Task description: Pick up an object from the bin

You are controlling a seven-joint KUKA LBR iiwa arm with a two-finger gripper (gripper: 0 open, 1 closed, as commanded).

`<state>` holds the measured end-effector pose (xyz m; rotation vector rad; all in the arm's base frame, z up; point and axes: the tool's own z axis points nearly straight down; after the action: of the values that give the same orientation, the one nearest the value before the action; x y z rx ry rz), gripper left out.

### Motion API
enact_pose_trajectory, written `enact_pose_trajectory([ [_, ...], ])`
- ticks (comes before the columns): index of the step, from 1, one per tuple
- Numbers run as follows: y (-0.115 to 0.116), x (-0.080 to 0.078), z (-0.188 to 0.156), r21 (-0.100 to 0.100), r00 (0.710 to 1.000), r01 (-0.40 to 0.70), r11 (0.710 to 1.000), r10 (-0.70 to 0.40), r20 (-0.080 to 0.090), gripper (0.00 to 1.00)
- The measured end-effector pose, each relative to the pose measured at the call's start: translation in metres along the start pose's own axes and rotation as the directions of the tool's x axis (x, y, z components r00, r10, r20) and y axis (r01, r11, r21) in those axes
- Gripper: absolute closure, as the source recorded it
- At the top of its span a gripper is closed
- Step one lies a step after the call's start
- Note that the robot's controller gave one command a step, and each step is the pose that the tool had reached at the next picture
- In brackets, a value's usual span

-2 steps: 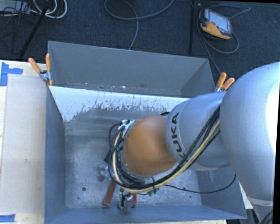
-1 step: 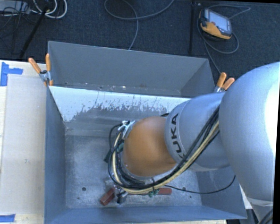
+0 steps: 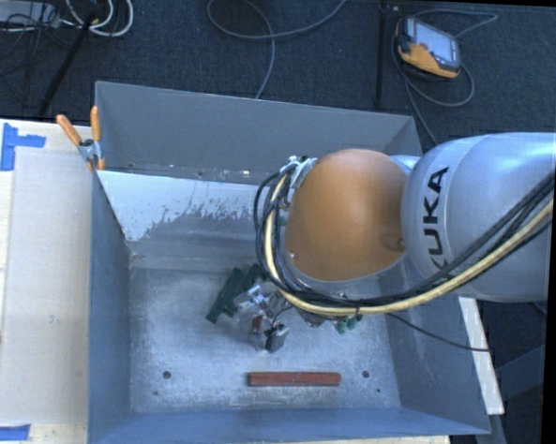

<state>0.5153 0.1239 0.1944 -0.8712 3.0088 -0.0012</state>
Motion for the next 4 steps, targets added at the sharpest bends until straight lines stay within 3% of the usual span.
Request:
enact_pose_trajectory([
  [1, 0.001, 0.002, 0.005, -0.004, 1.000, -0.001, 1.000, 0.001, -0.008, 0.00],
  [2, -0.055, -0.040, 0.124, -0.004, 0.997, -0.077, 0.997, 0.077, -0.009, 0.00],
  [3, -0.064, -0.086, 0.083, -0.002, 0.976, -0.216, 0.976, 0.216, -0.004, 0.00],
  [4, -0.103, -0.052, 0.126, -0.001, 0.978, -0.207, 0.978, 0.207, -0.007, 0.00],
])
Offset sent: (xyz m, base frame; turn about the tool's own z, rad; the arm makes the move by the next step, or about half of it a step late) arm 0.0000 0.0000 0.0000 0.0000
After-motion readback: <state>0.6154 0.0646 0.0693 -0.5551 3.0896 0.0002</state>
